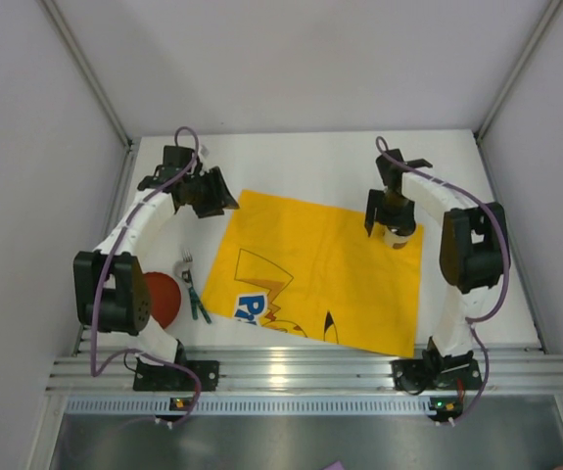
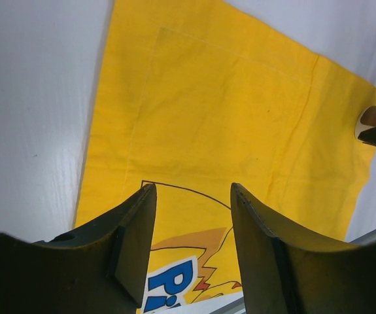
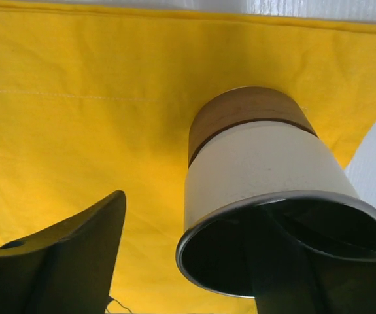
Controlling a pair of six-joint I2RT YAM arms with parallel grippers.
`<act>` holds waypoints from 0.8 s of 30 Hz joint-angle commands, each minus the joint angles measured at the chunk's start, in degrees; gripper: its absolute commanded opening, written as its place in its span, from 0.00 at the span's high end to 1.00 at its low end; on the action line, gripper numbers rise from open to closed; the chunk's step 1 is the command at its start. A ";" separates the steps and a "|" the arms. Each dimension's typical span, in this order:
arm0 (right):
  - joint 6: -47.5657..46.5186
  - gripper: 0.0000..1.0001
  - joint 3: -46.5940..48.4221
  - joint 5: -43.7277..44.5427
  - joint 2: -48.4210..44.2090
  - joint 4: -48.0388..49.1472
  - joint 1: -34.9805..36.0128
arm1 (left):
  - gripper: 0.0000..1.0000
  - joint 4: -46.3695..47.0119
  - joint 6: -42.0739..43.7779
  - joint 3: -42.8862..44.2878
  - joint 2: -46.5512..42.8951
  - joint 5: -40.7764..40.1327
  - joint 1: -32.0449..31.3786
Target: Set the dinner table for one person
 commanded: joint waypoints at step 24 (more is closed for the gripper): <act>0.57 0.25 -26.07 -9.26 -25.48 5.21 -21.93 | 0.47 0.37 0.12 20.45 26.03 0.83 -3.19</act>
